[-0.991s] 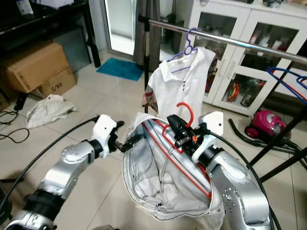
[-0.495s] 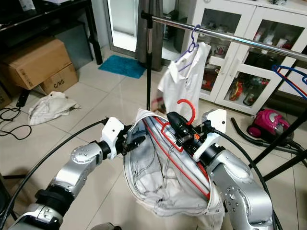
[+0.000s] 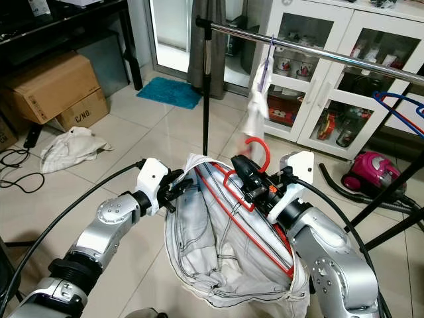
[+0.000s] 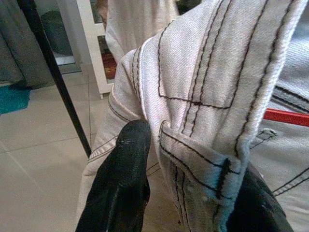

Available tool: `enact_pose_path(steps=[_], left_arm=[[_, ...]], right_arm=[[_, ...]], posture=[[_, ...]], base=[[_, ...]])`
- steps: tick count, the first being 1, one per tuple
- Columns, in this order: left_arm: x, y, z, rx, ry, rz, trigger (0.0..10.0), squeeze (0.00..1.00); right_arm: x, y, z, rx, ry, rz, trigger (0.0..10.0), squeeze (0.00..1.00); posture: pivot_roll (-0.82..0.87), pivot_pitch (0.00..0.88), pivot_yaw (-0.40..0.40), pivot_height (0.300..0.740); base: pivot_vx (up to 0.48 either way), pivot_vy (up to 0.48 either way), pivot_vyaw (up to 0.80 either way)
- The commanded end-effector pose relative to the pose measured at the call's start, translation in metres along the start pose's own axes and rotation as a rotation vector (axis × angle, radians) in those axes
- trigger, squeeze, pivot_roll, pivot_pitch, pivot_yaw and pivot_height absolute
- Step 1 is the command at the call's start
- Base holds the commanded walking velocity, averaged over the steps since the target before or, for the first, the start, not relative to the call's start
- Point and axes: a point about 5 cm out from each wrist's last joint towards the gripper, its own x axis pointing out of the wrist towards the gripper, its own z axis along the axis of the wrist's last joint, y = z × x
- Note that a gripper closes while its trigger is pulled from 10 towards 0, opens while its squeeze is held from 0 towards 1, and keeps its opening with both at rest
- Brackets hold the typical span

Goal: Hang hanger

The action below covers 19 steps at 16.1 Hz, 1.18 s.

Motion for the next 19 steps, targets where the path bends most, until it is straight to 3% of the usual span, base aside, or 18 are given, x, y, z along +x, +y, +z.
enact_pose_path(steps=[1,7,14,17,19], left_arm=[[0.001,-0.001,0.006,0.015,-0.027,-0.009,0.0,0.0],[-0.002,-0.005,0.006,-0.001,-0.048,-0.03,0.0,0.0],[-0.006,0.005,0.01,-0.003,-0.047,-0.017,0.0,0.0],[-0.016,0.01,0.035,0.001,-0.113,-0.155,0.0,0.0],[-0.027,0.012,0.064,-0.097,-0.208,-0.277,0.0,0.0]], right_arm=[[-0.003,-0.003,0.008,-0.042,-0.023,-0.023,0.0,0.0],[-0.004,-0.005,0.006,-0.058,-0.01,-0.041,0.0,0.0],[-0.004,-0.005,0.005,-0.084,0.012,-0.035,0.0,0.0],[-0.008,-0.008,-0.011,-0.194,0.148,-0.03,0.0,0.0],[-0.01,-0.007,-0.018,-0.232,0.209,-0.003,0.0,0.0]], posture=[[0.07,0.002,0.003,0.74],[0.07,0.013,0.002,0.74],[0.07,0.016,0.009,0.74],[0.07,0.02,0.01,0.74],[0.08,0.022,0.007,0.74]], base=[[0.0,0.0,0.0],[0.0,0.0,0.0],[0.0,0.0,0.0],[0.0,0.0,0.0],[0.0,0.0,0.0]])
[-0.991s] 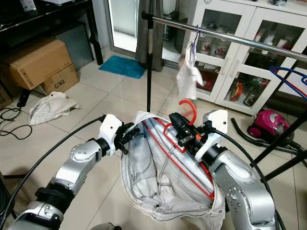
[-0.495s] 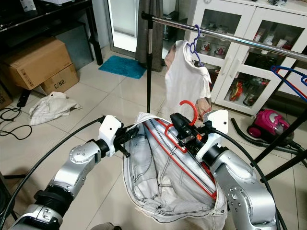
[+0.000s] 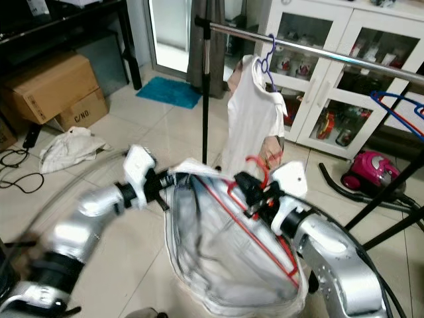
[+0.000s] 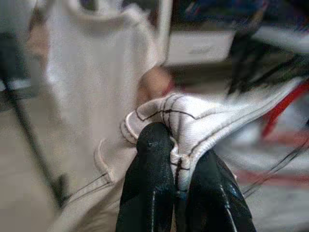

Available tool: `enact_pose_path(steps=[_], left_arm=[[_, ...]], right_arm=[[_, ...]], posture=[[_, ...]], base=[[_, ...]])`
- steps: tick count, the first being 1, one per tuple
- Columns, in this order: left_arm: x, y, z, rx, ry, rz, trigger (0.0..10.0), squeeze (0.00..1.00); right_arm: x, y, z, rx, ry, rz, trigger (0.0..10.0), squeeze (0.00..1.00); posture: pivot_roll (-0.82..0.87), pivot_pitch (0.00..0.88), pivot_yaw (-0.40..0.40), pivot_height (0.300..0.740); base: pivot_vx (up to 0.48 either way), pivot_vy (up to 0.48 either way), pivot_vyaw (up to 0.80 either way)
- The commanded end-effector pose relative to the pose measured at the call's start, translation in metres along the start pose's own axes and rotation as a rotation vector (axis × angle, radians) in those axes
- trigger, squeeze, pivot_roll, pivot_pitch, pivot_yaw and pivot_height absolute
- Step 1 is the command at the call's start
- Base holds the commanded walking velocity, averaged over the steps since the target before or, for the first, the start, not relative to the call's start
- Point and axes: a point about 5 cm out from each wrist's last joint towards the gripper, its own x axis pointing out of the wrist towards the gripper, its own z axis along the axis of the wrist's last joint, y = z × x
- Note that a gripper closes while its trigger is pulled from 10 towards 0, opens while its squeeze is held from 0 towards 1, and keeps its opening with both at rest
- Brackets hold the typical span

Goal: Hang hanger

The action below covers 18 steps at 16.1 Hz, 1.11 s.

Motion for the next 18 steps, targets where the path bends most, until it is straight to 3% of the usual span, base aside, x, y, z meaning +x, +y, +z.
enact_pose_path(steps=[1,3,4,5,6,8,10,12,13,14,15,16,17,18], left_arm=[[-0.004,-0.002,0.033,-0.013,-0.107,-0.101,0.0,0.0],[-0.008,0.008,0.06,-0.067,-0.227,-0.082,0.0,0.0],[-0.012,0.028,0.069,-0.081,-0.266,0.059,0.0,0.0],[-0.021,0.062,0.064,-0.03,-0.204,0.329,0.0,0.0],[-0.025,0.069,0.062,-0.015,-0.172,0.385,0.0,0.0],[-0.045,0.096,0.052,0.02,-0.073,0.606,0.0,0.0],[-0.053,0.102,0.045,0.029,-0.038,0.659,0.0,0.0],[-0.057,0.1,0.022,0.011,0.035,0.651,0.0,0.0],[-0.048,0.085,0.011,-0.018,0.034,0.574,0.0,0.0],[-0.043,0.074,0.006,-0.025,0.034,0.534,0.0,0.0],[-0.032,0.051,-0.003,-0.016,0.04,0.475,0.0,0.0],[-0.03,0.044,-0.005,-0.008,0.042,0.463,0.0,0.0],[-0.028,0.036,-0.008,-0.018,0.039,0.471,5.6,0.0],[-0.024,0.023,-0.011,-0.025,0.043,0.505,10.0,0.0]], right_arm=[[-0.002,0.0,-0.005,-0.028,0.039,0.017,0.0,0.0],[-0.003,0.004,-0.009,-0.021,0.052,0.066,0.0,0.0],[-0.006,0.009,-0.007,0.012,0.026,0.118,0.0,0.0],[-0.012,0.013,-0.001,0.054,-0.01,0.179,0.0,0.0],[-0.014,0.013,0.001,0.07,-0.022,0.193,0.0,0.0],[-0.025,0.006,0.01,0.147,-0.102,0.195,0.0,0.0],[-0.031,-0.004,0.014,0.175,-0.14,0.144,0.0,0.0],[-0.042,-0.024,0.016,0.188,-0.164,0.001,0.0,0.0],[-0.044,-0.033,0.012,0.162,-0.133,-0.145,1.5,0.0],[-0.043,-0.037,0.007,0.147,-0.094,-0.236,10.0,0.0],[-0.039,-0.037,-0.001,0.163,-0.046,-0.346,10.0,0.0],[-0.037,-0.035,-0.003,0.173,-0.033,-0.359,10.0,0.0],[-0.036,-0.033,-0.006,0.192,-0.043,-0.395,10.0,0.0],[-0.038,-0.031,-0.011,0.206,-0.053,-0.515,10.0,0.0]], posture=[[0.08,0.022,0.007,0.74],[0.08,0.023,0.006,0.74],[0.08,0.022,0.008,0.74],[0.08,0.021,0.01,0.74],[0.08,0.02,0.011,0.74],[0.08,0.02,0.017,0.74],[0.07,0.019,0.018,0.74],[0.07,0.014,0.024,0.74],[0.06,0.008,0.025,0.74],[0.06,0.003,0.026,0.74],[0.06,0.0,0.026,0.74],[0.06,0.0,0.026,0.74],[0.05,0.0,0.03,0.74],[0.04,0.0,0.047,0.74]], base=[[0.0,0.0,0.0],[0.0,0.0,0.0],[0.0,0.0,0.0],[0.0,0.0,0.0],[0.0,0.0,0.0],[0.0,0.0,0.0],[0.0,0.0,0.0],[0.0,0.0,0.0],[0.0,0.0,0.0],[0.0,0.0,0.0],[0.0,0.0,0.0],[0.0,0.0,0.0],[0.0,0.0,-0.8],[0.0,0.0,-0.8]])
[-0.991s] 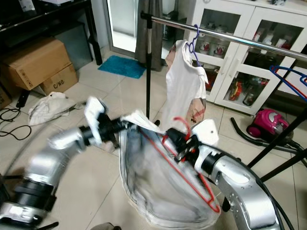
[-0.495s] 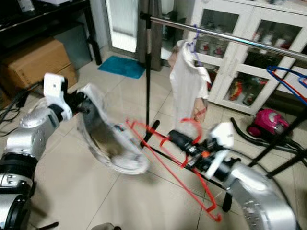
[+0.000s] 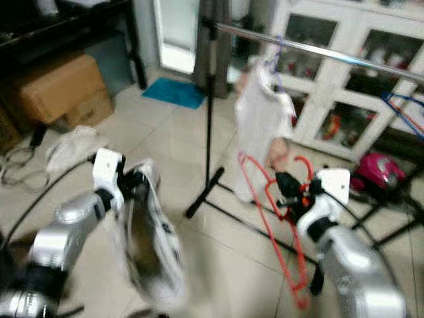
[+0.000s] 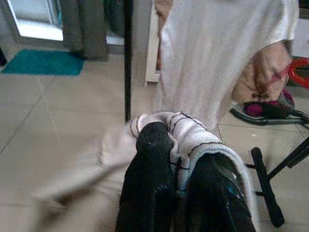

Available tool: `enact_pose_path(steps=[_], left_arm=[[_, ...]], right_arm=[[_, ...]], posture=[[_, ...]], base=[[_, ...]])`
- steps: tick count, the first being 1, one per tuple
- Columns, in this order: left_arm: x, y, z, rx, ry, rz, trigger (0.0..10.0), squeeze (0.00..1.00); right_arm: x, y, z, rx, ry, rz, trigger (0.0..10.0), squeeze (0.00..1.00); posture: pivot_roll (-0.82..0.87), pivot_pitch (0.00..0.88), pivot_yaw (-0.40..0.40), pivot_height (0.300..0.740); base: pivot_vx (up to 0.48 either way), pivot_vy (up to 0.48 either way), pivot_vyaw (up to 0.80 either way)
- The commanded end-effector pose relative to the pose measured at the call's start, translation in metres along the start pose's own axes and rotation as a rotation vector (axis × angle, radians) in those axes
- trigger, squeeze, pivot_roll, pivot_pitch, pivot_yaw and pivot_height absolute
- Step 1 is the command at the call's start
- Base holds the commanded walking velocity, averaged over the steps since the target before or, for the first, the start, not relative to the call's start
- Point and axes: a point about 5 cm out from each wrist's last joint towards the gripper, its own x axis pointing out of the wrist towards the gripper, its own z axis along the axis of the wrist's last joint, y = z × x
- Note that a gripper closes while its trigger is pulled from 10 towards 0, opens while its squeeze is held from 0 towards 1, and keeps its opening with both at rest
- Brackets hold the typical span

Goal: Hang hanger

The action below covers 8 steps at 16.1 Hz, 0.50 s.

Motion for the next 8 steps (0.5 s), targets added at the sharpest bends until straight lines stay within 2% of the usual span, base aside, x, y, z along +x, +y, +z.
enact_pose_path(steps=[1,2,4,7,8], left_arm=[[0.004,-0.012,0.024,0.012,-0.114,0.071,10.0,0.0],[0.004,-0.012,0.024,0.012,-0.114,0.071,10.0,0.0],[0.003,-0.007,0.023,-0.062,-0.195,0.269,10.0,0.0],[-0.003,-0.012,0.015,-0.075,-0.203,0.315,10.0,0.0],[-0.005,-0.019,0.006,-0.073,-0.177,0.345,10.0,0.0]], right_arm=[[-0.006,-0.01,0.0,-0.076,-0.017,-0.162,10.0,0.0],[-0.006,-0.01,0.0,-0.076,-0.017,-0.162,10.0,0.0],[-0.006,-0.018,-0.005,-0.169,-0.004,-0.26,10.0,0.0],[-0.002,-0.021,-0.012,-0.167,0.025,-0.306,10.0,0.0],[0.001,-0.019,-0.017,-0.152,0.04,-0.326,10.0,0.0]], posture=[[0.03,0.0,0.056,0.74],[0.03,0.0,0.056,0.74],[0.05,0.0,0.045,0.74],[0.07,0.0,0.036,0.74],[0.06,0.0,0.044,0.74]], base=[[0.0,0.0,-0.8],[0.0,0.0,-0.8],[0.0,0.0,-0.8],[0.0,0.0,-0.8],[0.0,0.0,-0.8]])
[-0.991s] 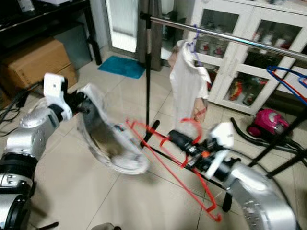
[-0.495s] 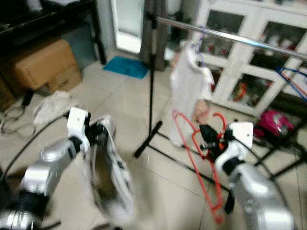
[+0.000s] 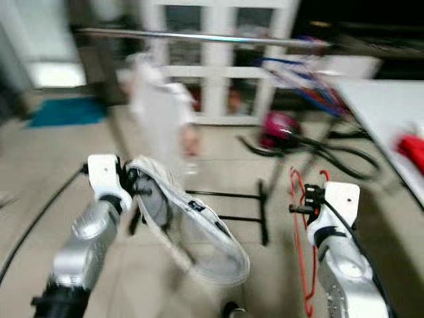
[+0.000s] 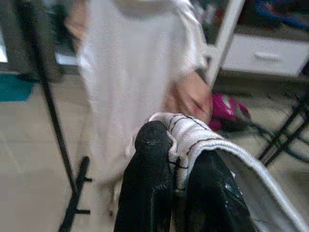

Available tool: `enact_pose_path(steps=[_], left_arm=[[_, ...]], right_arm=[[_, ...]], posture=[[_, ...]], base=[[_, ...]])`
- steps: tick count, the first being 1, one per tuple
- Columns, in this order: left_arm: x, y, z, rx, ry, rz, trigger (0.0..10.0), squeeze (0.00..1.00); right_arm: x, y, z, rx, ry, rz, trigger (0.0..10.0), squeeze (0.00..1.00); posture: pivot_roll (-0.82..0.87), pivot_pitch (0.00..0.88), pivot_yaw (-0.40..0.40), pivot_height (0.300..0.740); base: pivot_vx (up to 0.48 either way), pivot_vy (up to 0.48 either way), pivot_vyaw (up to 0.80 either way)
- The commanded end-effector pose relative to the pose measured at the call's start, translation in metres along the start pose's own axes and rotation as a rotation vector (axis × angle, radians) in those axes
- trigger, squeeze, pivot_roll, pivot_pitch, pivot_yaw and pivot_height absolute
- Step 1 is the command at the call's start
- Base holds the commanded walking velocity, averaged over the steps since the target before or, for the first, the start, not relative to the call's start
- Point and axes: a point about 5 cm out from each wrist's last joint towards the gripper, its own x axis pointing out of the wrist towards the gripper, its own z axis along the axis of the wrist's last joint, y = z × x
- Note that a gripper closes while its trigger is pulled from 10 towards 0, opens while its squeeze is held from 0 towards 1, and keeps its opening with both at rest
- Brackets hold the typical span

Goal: Hang hanger

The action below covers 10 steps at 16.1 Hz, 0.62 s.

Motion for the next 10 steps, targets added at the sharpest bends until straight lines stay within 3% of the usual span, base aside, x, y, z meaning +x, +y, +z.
enact_pose_path(steps=[1,2,4,5,6,9,10], left_arm=[[-0.003,-0.008,0.009,0.024,-0.055,-0.03,10.0,0.0],[-0.009,-0.022,-0.003,0.046,-0.021,-0.147,10.0,0.0],[-0.013,-0.021,-0.01,0.077,0.017,-0.18,10.0,0.0],[-0.015,-0.013,-0.013,0.036,0.055,-0.156,10.0,0.0],[-0.02,-0.006,-0.017,0.03,0.067,-0.215,10.0,0.0],[-0.028,0.006,-0.029,0.071,0.113,-0.229,10.0,0.0],[-0.03,0.007,-0.024,0.078,0.103,-0.236,10.0,0.0]], right_arm=[[0.003,0.005,0.0,0.001,0.005,-0.018,10.0,0.0],[0.0,0.007,-0.006,0.013,0.017,-0.033,10.0,0.0],[0.001,0.006,-0.012,-0.014,0.021,-0.042,10.0,0.0],[0.004,0.005,-0.02,-0.041,0.04,-0.05,10.0,0.0],[0.007,0.0,-0.032,-0.059,0.051,-0.078,10.0,0.0],[0.001,-0.008,-0.04,-0.004,0.074,-0.141,10.0,0.0],[0.001,-0.007,-0.045,-0.02,0.069,-0.138,10.0,0.0]], posture=[[0.05,0.0,0.045,0.74],[0.05,0.0,0.042,0.74],[0.08,0.0,0.028,0.74],[0.09,0.0,0.025,0.74],[0.08,0.0,0.037,0.74],[0.07,0.0,0.037,0.74],[0.1,0.0,0.035,0.74]], base=[[0.0,0.0,-0.8],[0.0,0.0,-0.8],[0.0,0.0,-0.8],[0.0,0.0,-0.8],[0.0,0.0,-0.8],[0.0,0.0,-0.8],[0.0,0.0,-0.8]])
